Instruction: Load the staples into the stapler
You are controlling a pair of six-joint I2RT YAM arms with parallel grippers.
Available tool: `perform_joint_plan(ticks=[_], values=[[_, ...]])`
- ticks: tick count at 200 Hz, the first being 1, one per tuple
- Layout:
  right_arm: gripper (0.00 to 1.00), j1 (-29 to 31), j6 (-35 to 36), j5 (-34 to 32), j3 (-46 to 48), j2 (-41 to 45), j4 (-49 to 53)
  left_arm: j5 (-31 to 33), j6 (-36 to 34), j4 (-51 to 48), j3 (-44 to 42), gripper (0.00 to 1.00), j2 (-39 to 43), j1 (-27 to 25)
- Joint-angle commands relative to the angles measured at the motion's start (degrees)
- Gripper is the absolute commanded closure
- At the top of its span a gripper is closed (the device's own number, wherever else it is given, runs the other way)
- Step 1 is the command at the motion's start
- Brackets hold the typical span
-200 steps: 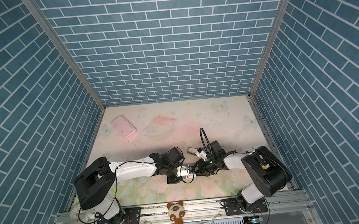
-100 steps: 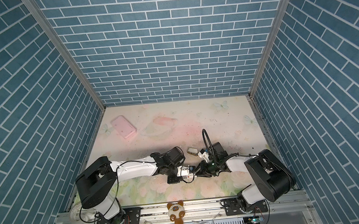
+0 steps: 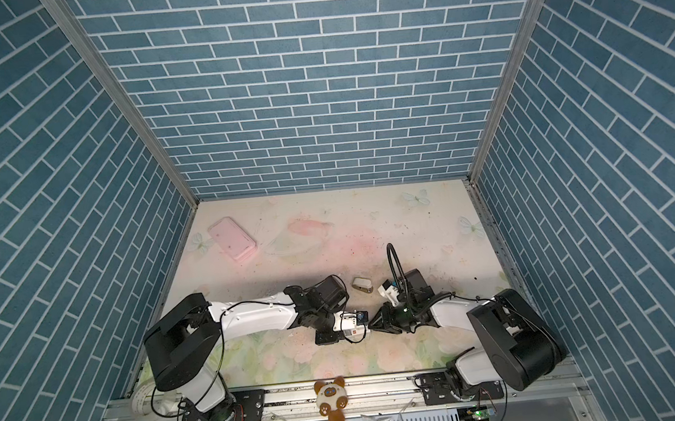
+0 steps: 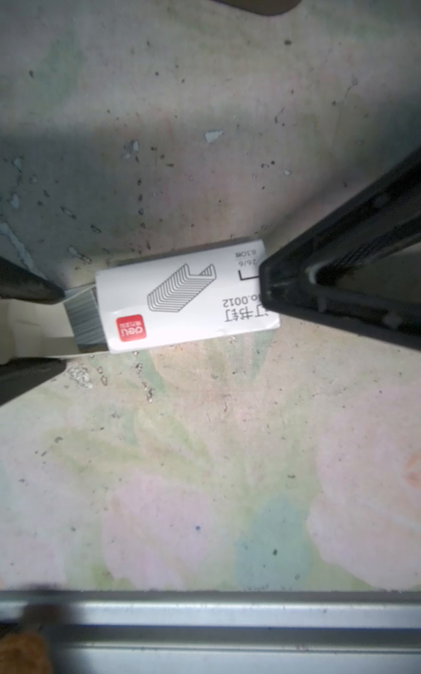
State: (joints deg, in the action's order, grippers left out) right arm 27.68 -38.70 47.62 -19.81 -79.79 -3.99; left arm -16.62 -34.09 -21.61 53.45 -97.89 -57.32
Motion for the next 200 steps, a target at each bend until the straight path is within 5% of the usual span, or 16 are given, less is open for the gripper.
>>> perform_joint_plan(ticks=[1,200], values=[[0.76,-0.2,-0.5,0.3,1.6,-0.7,-0.5,-0.1,0.0,-1.8,0.9,0.72,-1.4,0.4],[0.92,-0.2,-3.0,3.3,2.6,-2.0,-7.1,-0.2,0.0,-2.3,1.8,0.71,-2.2,0.4]])
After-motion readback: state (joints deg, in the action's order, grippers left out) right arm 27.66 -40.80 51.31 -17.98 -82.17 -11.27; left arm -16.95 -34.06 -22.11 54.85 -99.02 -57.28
